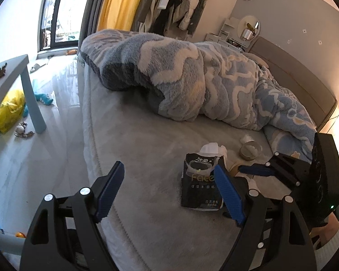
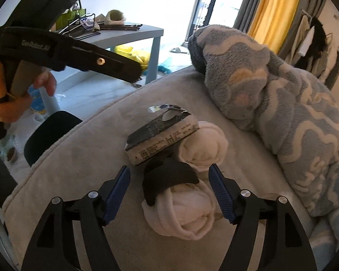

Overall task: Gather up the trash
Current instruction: 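Grasp the black Face tissue pack with the left gripper while the right gripper grasps the black headband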

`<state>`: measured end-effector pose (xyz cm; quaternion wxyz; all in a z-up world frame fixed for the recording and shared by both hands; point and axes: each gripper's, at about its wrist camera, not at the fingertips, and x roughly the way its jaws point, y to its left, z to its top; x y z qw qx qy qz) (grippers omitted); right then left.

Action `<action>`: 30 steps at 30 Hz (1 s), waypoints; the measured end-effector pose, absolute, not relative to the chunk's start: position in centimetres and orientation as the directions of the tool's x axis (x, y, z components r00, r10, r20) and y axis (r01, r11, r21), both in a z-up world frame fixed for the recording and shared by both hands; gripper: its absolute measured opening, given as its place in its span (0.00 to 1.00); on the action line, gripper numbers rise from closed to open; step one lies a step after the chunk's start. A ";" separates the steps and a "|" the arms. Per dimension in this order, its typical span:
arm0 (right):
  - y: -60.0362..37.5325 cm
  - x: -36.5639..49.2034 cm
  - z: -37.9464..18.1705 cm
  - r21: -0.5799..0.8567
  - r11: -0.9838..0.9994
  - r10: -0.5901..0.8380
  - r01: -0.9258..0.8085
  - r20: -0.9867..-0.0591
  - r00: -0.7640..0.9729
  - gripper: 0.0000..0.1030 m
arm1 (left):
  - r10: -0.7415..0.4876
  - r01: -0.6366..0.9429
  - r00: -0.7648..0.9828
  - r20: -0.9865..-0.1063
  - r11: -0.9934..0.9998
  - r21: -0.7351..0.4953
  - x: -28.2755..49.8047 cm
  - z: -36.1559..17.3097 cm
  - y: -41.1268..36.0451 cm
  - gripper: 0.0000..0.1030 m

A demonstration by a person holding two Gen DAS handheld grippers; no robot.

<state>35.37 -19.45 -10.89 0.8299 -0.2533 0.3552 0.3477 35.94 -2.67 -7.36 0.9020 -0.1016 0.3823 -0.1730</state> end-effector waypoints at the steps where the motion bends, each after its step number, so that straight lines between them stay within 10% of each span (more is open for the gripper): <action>1: -19.4 35.5 -11.1 -0.174 0.622 0.395 -0.763 -0.772 0.499 0.61 | -0.394 0.233 0.643 -0.657 0.917 -0.323 36.2 -7.5 -2.7 0.81; 30: -22.0 36.1 -8.8 -0.022 0.651 0.503 -0.759 -0.736 0.453 0.46 | -0.468 0.253 0.585 -0.662 0.881 -0.399 38.3 -9.9 -4.3 0.86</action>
